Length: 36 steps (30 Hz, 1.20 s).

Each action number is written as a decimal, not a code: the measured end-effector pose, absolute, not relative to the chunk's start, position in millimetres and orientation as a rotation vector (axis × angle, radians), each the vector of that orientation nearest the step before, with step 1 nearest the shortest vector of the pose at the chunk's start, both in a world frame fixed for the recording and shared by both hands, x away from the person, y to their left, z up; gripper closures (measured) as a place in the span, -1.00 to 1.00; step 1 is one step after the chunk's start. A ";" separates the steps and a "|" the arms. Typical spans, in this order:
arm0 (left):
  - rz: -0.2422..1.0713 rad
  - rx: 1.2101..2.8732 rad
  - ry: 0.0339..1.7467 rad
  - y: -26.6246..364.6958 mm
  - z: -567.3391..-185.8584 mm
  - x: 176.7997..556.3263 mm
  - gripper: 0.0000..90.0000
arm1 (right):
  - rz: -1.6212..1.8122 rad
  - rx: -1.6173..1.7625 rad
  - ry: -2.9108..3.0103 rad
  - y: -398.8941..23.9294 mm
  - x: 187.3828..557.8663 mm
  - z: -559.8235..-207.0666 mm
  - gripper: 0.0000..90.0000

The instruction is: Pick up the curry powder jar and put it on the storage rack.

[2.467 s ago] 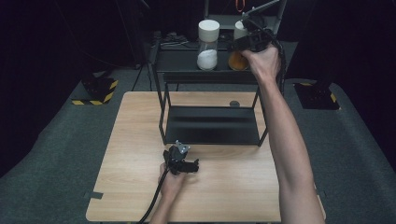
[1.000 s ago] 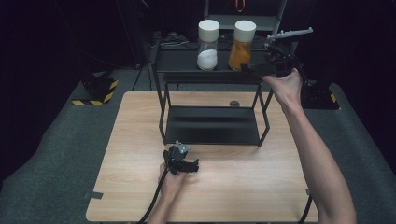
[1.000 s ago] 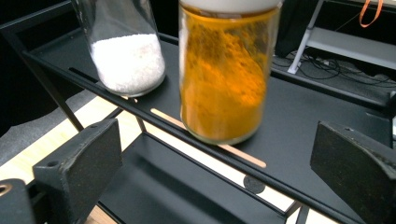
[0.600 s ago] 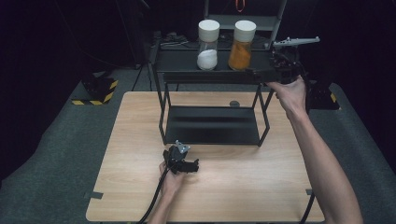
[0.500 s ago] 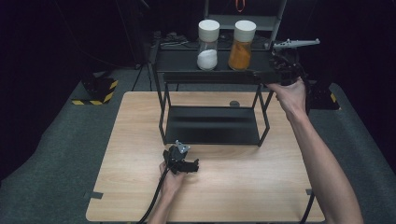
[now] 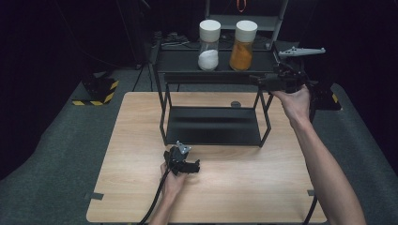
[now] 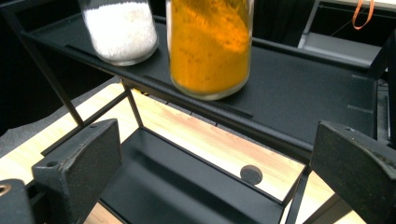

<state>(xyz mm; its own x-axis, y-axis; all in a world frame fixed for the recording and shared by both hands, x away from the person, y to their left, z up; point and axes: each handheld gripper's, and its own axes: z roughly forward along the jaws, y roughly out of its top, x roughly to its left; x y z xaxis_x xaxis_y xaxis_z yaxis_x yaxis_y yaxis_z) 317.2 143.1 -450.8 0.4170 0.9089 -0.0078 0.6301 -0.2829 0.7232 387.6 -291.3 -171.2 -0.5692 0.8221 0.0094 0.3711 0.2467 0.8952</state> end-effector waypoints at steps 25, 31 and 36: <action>0.534 2.035 1.286 143.7 -450.2 319.6 -0.99 | 1.278 1.130 2.075 -309.2 379.0 -216.5 -0.96; 0.531 2.039 1.279 144.7 -450.1 320.3 -0.99 | 1.274 1.135 2.076 -311.1 376.6 -222.4 -0.96; 0.529 2.046 1.266 146.4 -450.2 321.3 -0.99 | 1.257 1.129 2.087 -310.4 373.5 -230.5 -0.96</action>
